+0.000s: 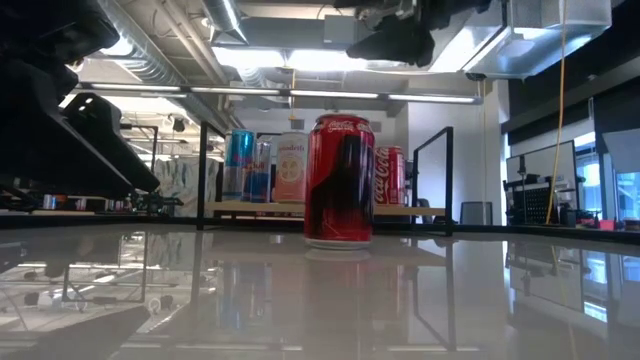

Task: Place canned beverage on shelf
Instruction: Put the red soda can aligned with the other red white soda can on the shelf

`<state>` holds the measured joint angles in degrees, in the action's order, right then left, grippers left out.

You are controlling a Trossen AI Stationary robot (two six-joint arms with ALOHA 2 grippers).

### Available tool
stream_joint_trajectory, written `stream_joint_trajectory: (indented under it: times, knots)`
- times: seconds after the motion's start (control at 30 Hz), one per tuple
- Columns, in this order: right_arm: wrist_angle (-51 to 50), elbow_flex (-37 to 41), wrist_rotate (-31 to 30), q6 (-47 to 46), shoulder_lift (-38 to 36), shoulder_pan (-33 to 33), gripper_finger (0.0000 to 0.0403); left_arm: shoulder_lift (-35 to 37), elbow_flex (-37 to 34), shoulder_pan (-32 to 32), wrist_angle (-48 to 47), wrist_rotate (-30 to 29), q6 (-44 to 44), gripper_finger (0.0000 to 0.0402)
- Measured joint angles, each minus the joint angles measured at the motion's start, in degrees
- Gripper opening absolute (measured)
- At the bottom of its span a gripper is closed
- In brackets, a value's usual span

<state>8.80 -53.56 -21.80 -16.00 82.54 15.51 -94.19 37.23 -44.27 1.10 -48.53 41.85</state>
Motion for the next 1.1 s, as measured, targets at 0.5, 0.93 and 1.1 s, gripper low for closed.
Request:
stream_joint_trajectory:
  times: [0.5,0.93,1.1]
  knots:
    - [0.2,-2.8,7.7,0.2,0.1,-1.5,0.0340,0.0,0.0,0.0,0.0,0.7,0.0,0.0330]
    - [-54.6,-38.6,9.5,-8.5,16.3,-7.9,0.0340,0.0,0.0,0.5,0.2,3.0,0.3,0.0330]
    - [-62.6,-44.3,12.8,-14.7,21.6,-7.8,0.0340,0.0,0.0,0.4,0.2,3.0,1.3,0.0330]
